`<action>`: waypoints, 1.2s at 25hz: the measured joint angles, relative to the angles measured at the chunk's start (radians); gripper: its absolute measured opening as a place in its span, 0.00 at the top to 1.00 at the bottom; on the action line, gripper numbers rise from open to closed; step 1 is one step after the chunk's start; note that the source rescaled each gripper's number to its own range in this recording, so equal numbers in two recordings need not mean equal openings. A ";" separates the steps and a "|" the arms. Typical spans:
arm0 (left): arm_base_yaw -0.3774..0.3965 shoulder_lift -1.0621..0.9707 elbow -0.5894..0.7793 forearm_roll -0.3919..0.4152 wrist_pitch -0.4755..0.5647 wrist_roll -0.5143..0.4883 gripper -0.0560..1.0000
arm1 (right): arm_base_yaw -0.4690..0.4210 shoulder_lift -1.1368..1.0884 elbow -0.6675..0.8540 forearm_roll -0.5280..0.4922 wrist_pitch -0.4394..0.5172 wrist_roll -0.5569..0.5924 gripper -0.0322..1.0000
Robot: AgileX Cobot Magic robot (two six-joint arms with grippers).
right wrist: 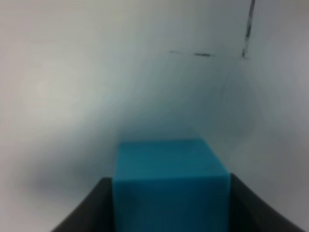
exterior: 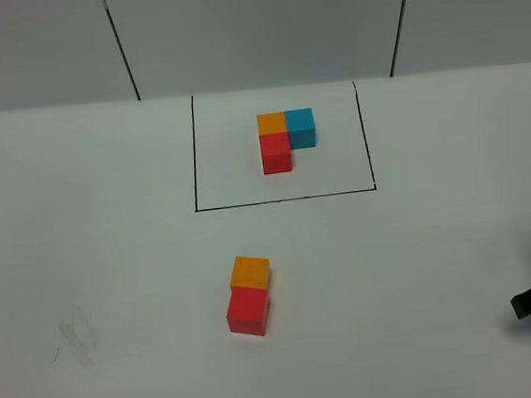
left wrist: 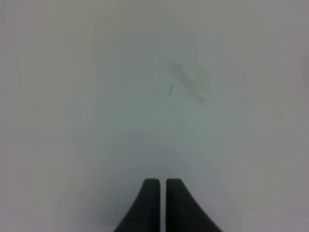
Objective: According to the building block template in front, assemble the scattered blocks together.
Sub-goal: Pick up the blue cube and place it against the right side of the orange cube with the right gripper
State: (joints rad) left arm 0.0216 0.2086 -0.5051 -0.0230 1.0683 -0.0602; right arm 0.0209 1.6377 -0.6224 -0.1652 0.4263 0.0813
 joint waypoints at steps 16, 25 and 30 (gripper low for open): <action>0.000 0.000 0.000 0.000 0.000 0.000 0.94 | 0.011 -0.013 -0.011 0.008 -0.007 -0.072 0.39; 0.000 0.000 0.000 0.000 0.000 0.000 0.94 | 0.118 -0.168 -0.207 0.030 0.181 -0.200 0.39; 0.000 0.000 0.000 0.000 0.000 0.000 0.94 | 0.207 -0.176 -0.308 0.053 0.246 -0.397 0.39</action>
State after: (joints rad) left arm 0.0216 0.2086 -0.5051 -0.0230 1.0683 -0.0602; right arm 0.2276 1.4613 -0.9301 -0.1127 0.6724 -0.3153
